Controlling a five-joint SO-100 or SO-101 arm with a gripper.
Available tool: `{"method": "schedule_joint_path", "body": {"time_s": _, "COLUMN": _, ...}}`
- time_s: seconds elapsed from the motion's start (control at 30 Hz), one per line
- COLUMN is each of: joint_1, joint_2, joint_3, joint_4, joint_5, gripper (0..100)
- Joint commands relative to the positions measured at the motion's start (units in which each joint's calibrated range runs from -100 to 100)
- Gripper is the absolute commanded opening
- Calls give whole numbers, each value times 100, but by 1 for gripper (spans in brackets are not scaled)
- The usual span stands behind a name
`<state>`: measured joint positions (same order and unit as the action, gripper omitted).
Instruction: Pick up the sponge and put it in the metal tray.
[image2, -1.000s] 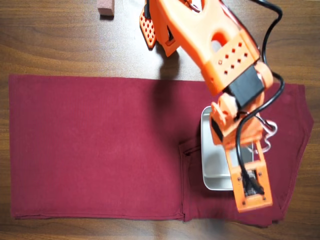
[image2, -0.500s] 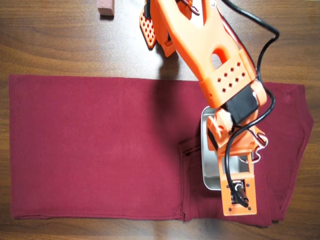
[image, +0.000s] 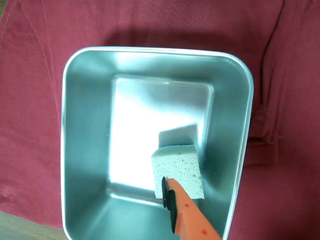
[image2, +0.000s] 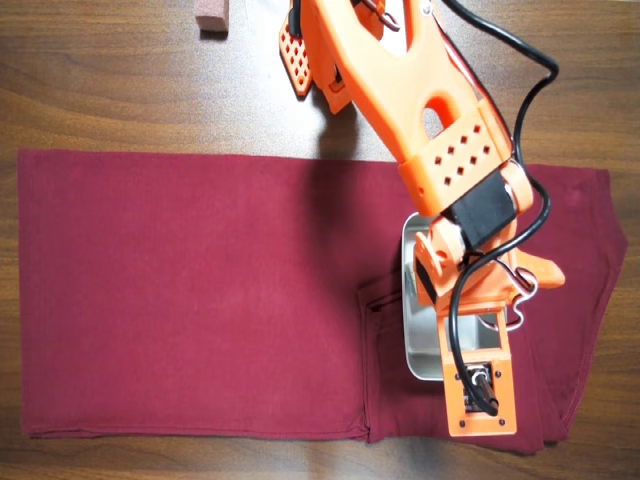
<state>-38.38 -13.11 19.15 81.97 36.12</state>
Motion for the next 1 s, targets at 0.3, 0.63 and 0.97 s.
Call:
{"method": "schedule_joint_path", "body": {"time_s": 0.3, "joint_1": 182, "joint_2": 170, "joint_3": -81, "joint_4": -401, "joint_5": -137, "gripper": 84}}
{"method": "schedule_joint_path", "body": {"time_s": 0.63, "joint_1": 307, "joint_2": 19, "joint_3": -72, "joint_4": -521, "joint_5": 186, "gripper": 85}}
{"method": "schedule_joint_path", "body": {"time_s": 0.97, "joint_1": 2533, "joint_2": -3851, "joint_3": 3387, "joint_4": -3527, "joint_5": 1079, "gripper": 83}}
